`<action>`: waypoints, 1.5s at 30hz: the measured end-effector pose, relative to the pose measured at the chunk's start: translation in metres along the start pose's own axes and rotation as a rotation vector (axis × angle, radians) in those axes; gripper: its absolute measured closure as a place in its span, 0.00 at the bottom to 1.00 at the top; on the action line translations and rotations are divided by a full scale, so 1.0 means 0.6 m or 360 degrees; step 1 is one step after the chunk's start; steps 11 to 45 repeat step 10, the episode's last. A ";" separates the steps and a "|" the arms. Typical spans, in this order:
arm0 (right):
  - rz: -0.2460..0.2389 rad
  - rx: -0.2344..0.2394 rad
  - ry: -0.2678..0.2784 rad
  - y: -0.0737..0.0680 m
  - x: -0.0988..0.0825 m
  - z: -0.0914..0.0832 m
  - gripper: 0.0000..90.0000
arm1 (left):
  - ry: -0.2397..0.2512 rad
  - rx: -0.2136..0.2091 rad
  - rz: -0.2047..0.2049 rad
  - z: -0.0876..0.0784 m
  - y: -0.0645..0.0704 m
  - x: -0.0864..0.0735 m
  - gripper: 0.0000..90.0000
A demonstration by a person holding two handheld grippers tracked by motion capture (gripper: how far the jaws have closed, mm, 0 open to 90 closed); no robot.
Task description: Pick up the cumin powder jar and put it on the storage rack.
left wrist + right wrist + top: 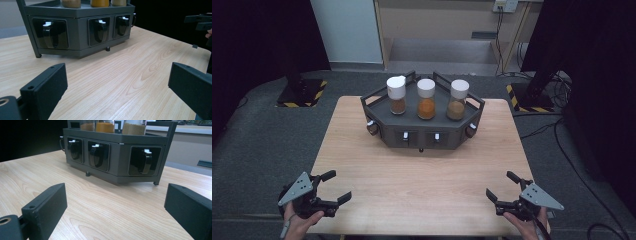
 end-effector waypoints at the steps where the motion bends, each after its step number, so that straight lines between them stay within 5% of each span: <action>1: -0.0001 0.0000 0.0000 0.000 0.000 0.000 0.06 | -0.0001 -0.0001 0.0001 0.000 0.000 0.000 0.01; 45: -0.0016 0.0006 -0.0003 -0.002 0.001 0.000 0.06 | 0.0000 -0.0004 0.0008 0.000 0.002 0.001 0.01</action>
Point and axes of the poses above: each handheld gripper's, and its own axes: z roughly forward along the jaws, x roughly out of its top, y roughly to its right, the point moved 10 cm from there along z, roughly forward along the jaws, and after that the axes turned 4 degrees about x, right-handed, at the moved point
